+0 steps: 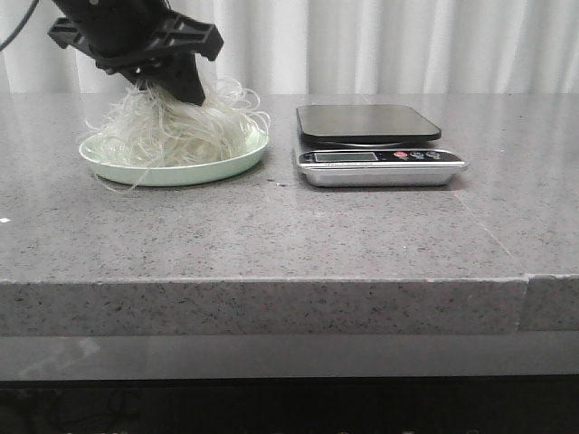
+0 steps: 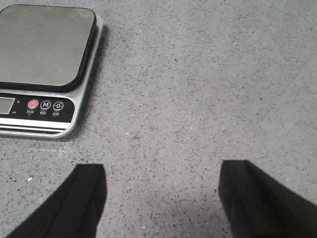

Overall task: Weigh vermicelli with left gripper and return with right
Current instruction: 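Lift the vermicelli with the left gripper and carry it over the scale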

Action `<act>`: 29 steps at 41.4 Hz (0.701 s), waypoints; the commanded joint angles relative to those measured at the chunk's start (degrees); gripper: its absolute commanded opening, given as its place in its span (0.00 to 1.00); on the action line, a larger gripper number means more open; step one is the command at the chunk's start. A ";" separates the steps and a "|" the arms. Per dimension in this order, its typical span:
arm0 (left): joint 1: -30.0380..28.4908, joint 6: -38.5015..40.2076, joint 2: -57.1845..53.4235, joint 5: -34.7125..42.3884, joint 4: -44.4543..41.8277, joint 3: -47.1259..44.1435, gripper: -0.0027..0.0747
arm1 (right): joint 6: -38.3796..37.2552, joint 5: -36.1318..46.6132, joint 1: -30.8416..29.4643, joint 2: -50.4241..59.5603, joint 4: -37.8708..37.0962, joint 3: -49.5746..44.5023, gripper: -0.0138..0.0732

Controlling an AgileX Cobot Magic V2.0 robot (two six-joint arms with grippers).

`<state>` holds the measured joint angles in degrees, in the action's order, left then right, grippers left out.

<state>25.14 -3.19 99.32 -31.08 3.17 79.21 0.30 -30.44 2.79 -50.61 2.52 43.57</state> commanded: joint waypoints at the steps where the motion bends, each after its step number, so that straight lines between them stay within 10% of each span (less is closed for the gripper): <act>1: 0.47 0.15 -4.92 2.21 0.61 3.19 0.22 | 0.45 3.15 -0.37 0.17 0.04 1.82 0.82; 29: 11.16 -2.87 0.01 0.17 0.61 27.97 0.22 | 0.45 4.00 -0.37 0.17 0.04 1.82 0.82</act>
<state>34.23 -5.67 99.26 -35.83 3.17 102.20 0.30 -30.44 2.79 -50.61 2.52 43.57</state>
